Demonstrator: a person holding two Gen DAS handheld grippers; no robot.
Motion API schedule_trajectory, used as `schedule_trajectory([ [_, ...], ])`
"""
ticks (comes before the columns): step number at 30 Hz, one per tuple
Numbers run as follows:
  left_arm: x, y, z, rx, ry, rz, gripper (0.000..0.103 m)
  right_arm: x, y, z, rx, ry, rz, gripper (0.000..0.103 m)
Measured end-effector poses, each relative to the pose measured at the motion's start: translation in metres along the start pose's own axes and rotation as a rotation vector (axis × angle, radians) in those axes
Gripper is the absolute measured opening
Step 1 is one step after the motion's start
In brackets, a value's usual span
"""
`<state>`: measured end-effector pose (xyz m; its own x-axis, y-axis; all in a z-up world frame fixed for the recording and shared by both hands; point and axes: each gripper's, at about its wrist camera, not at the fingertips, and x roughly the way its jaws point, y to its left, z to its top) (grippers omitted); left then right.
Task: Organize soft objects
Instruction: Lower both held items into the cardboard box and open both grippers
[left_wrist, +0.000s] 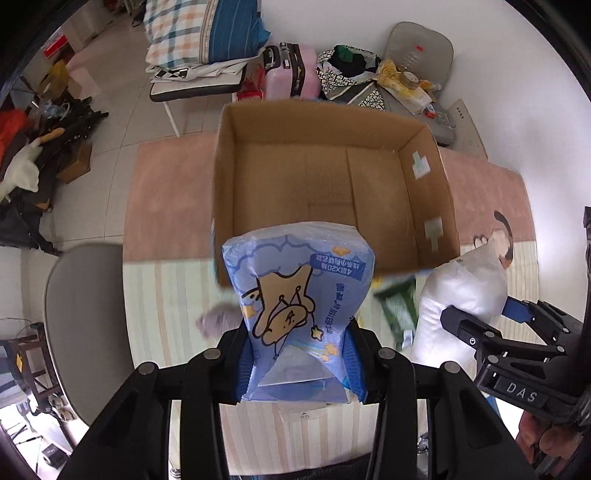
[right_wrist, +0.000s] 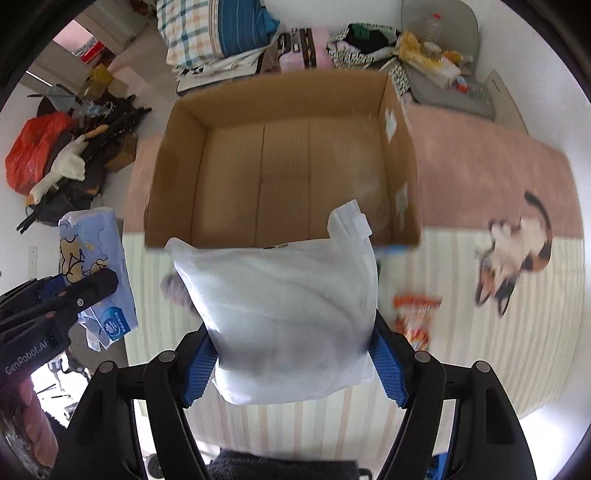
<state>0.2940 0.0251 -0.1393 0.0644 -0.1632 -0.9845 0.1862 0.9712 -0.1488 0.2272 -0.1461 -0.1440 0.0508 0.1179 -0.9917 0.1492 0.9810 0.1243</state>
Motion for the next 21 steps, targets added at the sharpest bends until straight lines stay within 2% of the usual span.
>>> schedule_trajectory([
  [3,0.029,-0.006,0.054,-0.011,0.050,-0.017,0.039,0.005,-0.005,0.052,-0.004,0.012,-0.013,0.076],
  [6,0.067,-0.012,0.103,-0.010,0.109,-0.027,0.039,0.034,-0.010,0.105,-0.015,0.029,-0.043,0.076],
  [11,0.132,-0.014,0.154,-0.029,0.210,-0.050,0.039,0.090,-0.016,0.172,-0.027,0.074,-0.051,0.076],
  [16,0.183,-0.017,0.178,-0.047,0.265,-0.056,0.039,0.143,-0.024,0.203,-0.055,0.113,-0.073,0.077],
  [21,0.207,-0.018,0.186,-0.051,0.299,-0.092,0.041,0.172,-0.028,0.221,-0.078,0.137,-0.084,0.077],
])
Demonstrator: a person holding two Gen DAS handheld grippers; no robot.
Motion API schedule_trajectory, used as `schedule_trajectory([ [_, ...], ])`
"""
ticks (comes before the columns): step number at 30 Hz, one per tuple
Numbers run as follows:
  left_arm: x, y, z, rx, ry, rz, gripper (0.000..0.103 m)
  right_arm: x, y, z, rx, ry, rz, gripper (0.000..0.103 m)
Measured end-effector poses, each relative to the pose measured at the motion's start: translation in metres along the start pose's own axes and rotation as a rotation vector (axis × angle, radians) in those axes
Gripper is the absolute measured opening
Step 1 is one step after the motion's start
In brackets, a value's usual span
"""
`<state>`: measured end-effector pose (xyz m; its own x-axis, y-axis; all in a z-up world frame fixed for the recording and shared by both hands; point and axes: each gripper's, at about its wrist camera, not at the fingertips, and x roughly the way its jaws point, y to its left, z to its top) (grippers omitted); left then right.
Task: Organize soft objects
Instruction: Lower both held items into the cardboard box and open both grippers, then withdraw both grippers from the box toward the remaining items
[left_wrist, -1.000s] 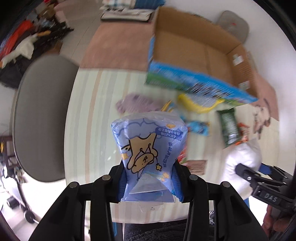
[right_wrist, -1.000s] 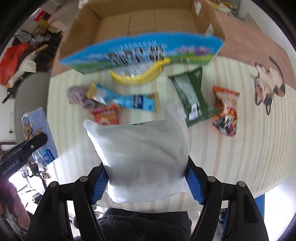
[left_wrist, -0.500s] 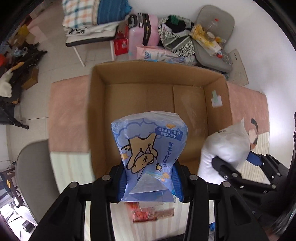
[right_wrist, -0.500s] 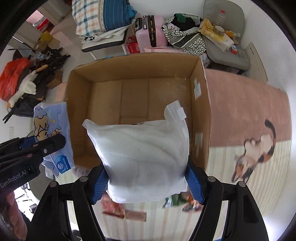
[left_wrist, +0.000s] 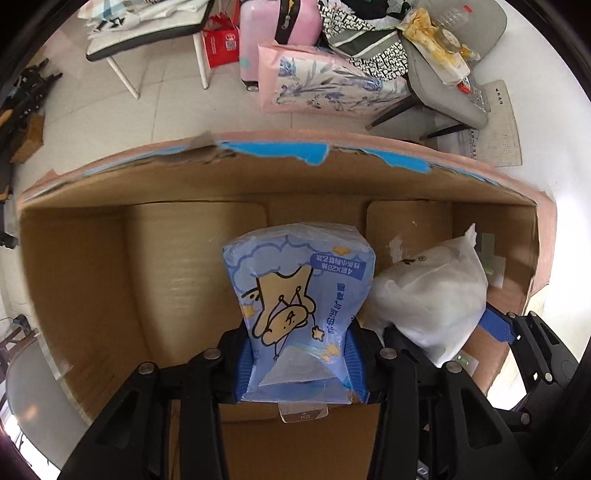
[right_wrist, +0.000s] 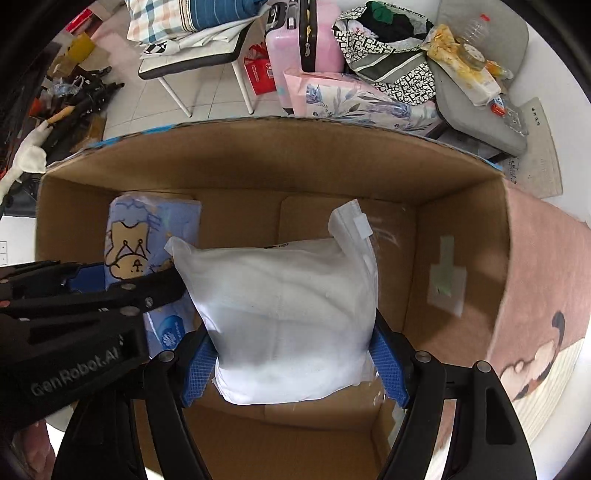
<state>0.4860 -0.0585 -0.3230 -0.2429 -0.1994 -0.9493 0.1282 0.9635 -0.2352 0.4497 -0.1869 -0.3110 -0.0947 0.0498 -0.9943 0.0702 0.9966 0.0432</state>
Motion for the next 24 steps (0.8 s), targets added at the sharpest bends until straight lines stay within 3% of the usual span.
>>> schedule_trajectory([
  [8,0.010,-0.003,0.010,0.006,0.022,0.011,0.045,0.016,-0.005,0.012,0.014,0.027,0.018,0.083],
  [10,0.011,-0.003,0.011,0.005,0.034,0.013,0.055,0.018,-0.004,0.013,0.008,0.039,0.008,0.085],
  [12,0.007,-0.003,0.010,-0.001,0.021,0.021,0.079,0.018,-0.002,0.013,-0.003,0.043,0.001,0.088],
  [14,0.001,-0.001,0.007,-0.007,0.007,0.031,0.089,0.013,-0.002,0.012,0.000,0.032,-0.011,0.091],
  [17,-0.008,0.002,0.001,-0.025,-0.005,0.022,0.095,0.002,-0.001,0.010,-0.004,0.017,-0.031,0.102],
  [24,-0.050,0.004,-0.041,-0.030,-0.094,0.045,0.098,-0.033,0.000,-0.021,-0.003,-0.027,-0.034,0.103],
])
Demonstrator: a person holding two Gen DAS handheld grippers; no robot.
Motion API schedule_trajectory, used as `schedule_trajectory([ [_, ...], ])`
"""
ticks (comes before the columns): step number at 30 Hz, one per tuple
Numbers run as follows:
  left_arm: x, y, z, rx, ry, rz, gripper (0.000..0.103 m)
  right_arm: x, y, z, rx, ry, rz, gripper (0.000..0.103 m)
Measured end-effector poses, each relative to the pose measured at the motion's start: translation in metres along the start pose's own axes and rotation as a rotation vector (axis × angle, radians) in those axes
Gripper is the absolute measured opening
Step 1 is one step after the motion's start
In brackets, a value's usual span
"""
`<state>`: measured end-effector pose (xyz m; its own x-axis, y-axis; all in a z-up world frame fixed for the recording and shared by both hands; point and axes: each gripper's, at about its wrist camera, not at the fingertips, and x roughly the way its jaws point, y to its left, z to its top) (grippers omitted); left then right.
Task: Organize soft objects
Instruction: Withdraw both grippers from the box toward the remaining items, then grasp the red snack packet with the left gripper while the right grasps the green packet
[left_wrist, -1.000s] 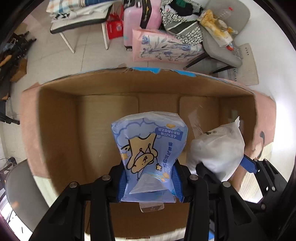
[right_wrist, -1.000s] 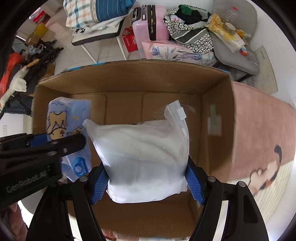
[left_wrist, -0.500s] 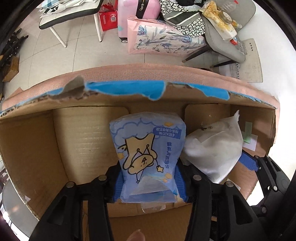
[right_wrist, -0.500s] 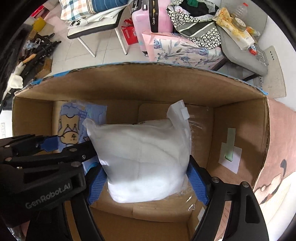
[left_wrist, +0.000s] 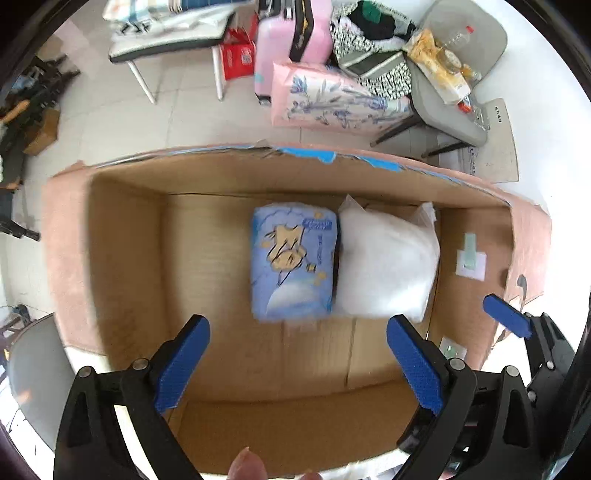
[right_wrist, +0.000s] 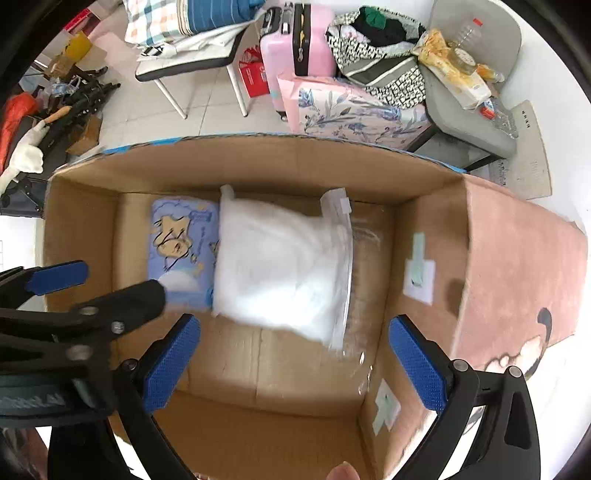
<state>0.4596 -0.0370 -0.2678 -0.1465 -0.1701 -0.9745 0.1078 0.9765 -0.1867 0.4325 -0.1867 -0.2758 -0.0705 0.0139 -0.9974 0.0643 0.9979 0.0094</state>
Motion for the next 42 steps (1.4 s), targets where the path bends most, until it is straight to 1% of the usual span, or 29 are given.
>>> schedule_trajectory([
  [2,-0.017,0.000,-0.017,-0.001,-0.042,0.018,0.098,-0.012,0.003,-0.012,-0.004,-0.019,-0.003,0.103],
  [5,-0.040,0.002,-0.044,0.003,-0.095,0.039,0.098,-0.031,0.006,-0.034,-0.002,-0.046,0.020,0.103],
  [9,-0.070,0.002,-0.083,0.010,-0.181,0.056,0.098,-0.062,0.014,-0.069,-0.007,-0.114,0.043,0.103],
  [13,-0.098,0.002,-0.124,0.010,-0.288,0.084,0.098,-0.099,0.027,-0.112,-0.033,-0.263,0.028,0.103],
  [14,-0.105,0.003,-0.138,0.008,-0.326,0.109,0.098,-0.109,0.030,-0.127,-0.051,-0.306,0.028,0.103],
  [16,-0.111,0.002,-0.160,0.007,-0.371,0.133,0.098,-0.122,0.034,-0.153,-0.079,-0.353,0.005,0.103],
  [17,-0.110,0.004,-0.178,0.004,-0.392,0.169,0.098,-0.125,0.034,-0.164,-0.082,-0.362,0.024,0.103],
  [18,-0.109,0.005,-0.189,-0.002,-0.400,0.188,0.099,-0.126,0.032,-0.174,-0.082,-0.358,0.051,0.103],
  [19,-0.102,0.010,-0.207,-0.009,-0.407,0.200,0.098,-0.122,0.027,-0.190,-0.069,-0.331,0.084,0.103],
  [20,-0.093,0.016,-0.221,-0.022,-0.401,0.211,0.098,-0.115,0.024,-0.199,-0.065,-0.302,0.088,0.103],
  [21,-0.083,0.021,-0.230,-0.037,-0.382,0.223,0.098,-0.106,0.021,-0.210,-0.067,-0.280,0.074,0.103],
  [22,-0.068,0.027,-0.240,-0.045,-0.346,0.214,0.098,-0.095,0.018,-0.222,-0.068,-0.265,0.055,0.103],
  [23,-0.046,0.035,-0.251,-0.055,-0.293,0.193,0.098,-0.085,0.014,-0.230,-0.065,-0.252,0.042,0.103],
  [25,-0.008,0.048,-0.264,-0.085,-0.200,0.166,0.098,-0.054,0.003,-0.245,-0.040,-0.185,0.018,0.103],
  [26,0.009,0.053,-0.267,-0.088,-0.165,0.159,0.092,-0.037,-0.004,-0.248,-0.027,-0.147,0.023,0.103],
  [27,0.027,0.056,-0.271,-0.088,-0.126,0.164,0.083,-0.018,-0.012,-0.252,-0.003,-0.108,0.034,0.102],
  [28,0.049,0.060,-0.273,-0.089,-0.079,0.164,0.078,-0.003,-0.017,-0.253,0.018,-0.080,0.040,0.100],
  [30,0.079,0.062,-0.278,-0.092,-0.018,0.144,0.076,0.023,-0.024,-0.257,0.043,-0.042,0.028,0.096],
  [32,0.104,0.062,-0.277,-0.102,0.025,0.122,0.076,0.043,-0.027,-0.252,0.059,-0.011,0.016,0.088],
  [33,0.113,0.061,-0.276,-0.102,0.037,0.113,0.076,0.051,-0.029,-0.247,0.066,0.004,0.014,0.088],
  [34,0.125,0.059,-0.274,-0.097,0.061,0.100,0.076,0.061,-0.030,-0.245,0.077,0.025,0.021,0.085],
  [35,0.134,0.057,-0.273,-0.095,0.079,0.102,0.076,0.067,-0.031,-0.243,0.084,0.033,0.022,0.079],
  [36,0.142,0.055,-0.272,-0.091,0.093,0.104,0.076,0.072,-0.031,-0.241,0.090,0.043,0.018,0.076],
  [37,0.149,0.055,-0.271,-0.090,0.106,0.113,0.076,0.080,-0.032,-0.240,0.104,0.063,0.012,0.066],
  [38,0.155,0.053,-0.271,-0.089,0.114,0.121,0.076,0.085,-0.032,-0.239,0.112,0.077,0.014,0.053],
  [39,0.159,0.052,-0.271,-0.085,0.120,0.127,0.076,0.090,-0.033,-0.239,0.123,0.098,0.019,0.048],
  [40,0.163,0.051,-0.271,-0.081,0.125,0.136,0.076,0.094,-0.034,-0.241,0.134,0.117,0.019,0.045],
  [41,0.166,0.051,-0.271,-0.079,0.127,0.145,0.076,0.094,-0.034,-0.243,0.135,0.119,0.018,0.040],
  [42,0.168,0.051,-0.271,-0.078,0.129,0.146,0.076,0.093,-0.034,-0.247,0.133,0.120,0.019,0.038],
])
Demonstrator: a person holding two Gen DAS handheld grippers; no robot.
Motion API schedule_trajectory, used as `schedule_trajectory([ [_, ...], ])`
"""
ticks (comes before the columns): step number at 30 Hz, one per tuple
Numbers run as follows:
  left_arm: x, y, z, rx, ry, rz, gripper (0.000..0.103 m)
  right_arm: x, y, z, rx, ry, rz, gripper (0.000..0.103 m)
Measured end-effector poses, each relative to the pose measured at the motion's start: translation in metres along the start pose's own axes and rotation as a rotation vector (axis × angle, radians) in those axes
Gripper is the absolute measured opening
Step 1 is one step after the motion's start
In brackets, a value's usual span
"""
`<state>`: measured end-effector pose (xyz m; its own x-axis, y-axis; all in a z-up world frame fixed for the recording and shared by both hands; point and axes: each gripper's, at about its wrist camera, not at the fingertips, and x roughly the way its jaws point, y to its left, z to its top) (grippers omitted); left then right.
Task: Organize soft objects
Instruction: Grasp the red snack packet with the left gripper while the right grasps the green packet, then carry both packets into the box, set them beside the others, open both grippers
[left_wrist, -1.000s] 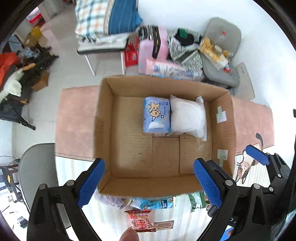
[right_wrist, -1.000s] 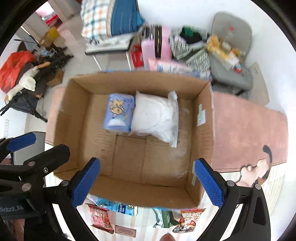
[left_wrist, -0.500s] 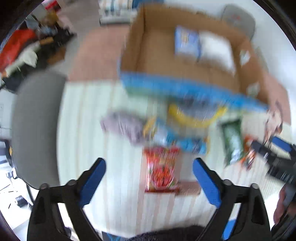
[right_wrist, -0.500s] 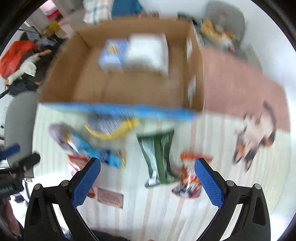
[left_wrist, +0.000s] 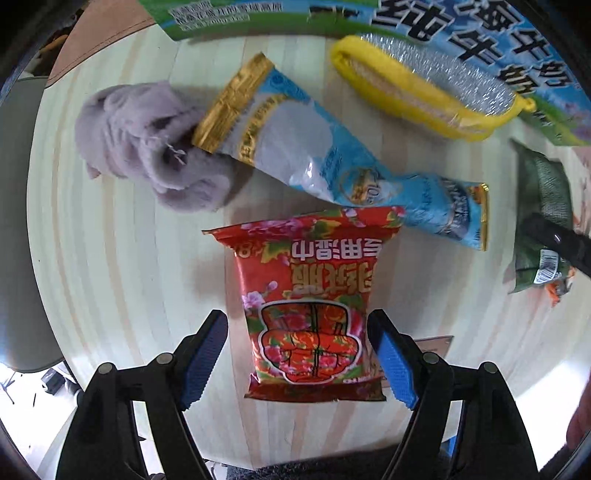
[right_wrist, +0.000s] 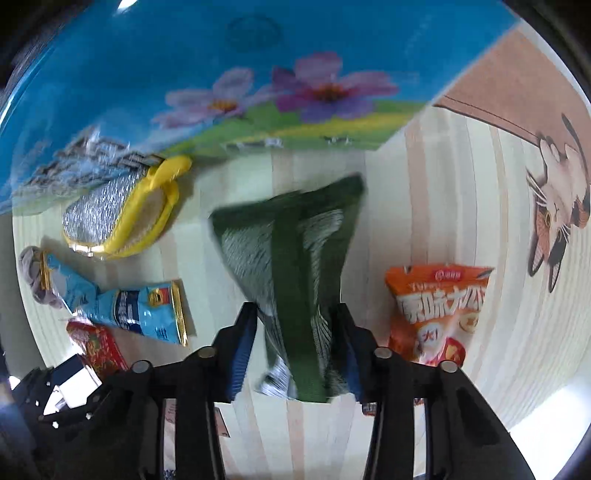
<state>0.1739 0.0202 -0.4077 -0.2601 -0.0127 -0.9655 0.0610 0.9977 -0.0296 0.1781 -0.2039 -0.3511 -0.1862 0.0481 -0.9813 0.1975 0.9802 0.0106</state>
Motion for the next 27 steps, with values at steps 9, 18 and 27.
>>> schedule_trajectory([
  [9,0.020,0.008,-0.002,-0.024,-0.016,0.016,0.076,0.011,-0.010,-0.049,0.052,0.089,0.109,0.039],
  [18,0.002,0.001,-0.009,-0.005,-0.053,0.032,0.045,0.034,-0.016,-0.054,0.054,0.093,0.083,0.044],
  [27,-0.022,0.012,-0.055,-0.003,-0.090,-0.004,0.043,0.005,0.015,-0.073,0.031,0.068,0.148,0.032],
])
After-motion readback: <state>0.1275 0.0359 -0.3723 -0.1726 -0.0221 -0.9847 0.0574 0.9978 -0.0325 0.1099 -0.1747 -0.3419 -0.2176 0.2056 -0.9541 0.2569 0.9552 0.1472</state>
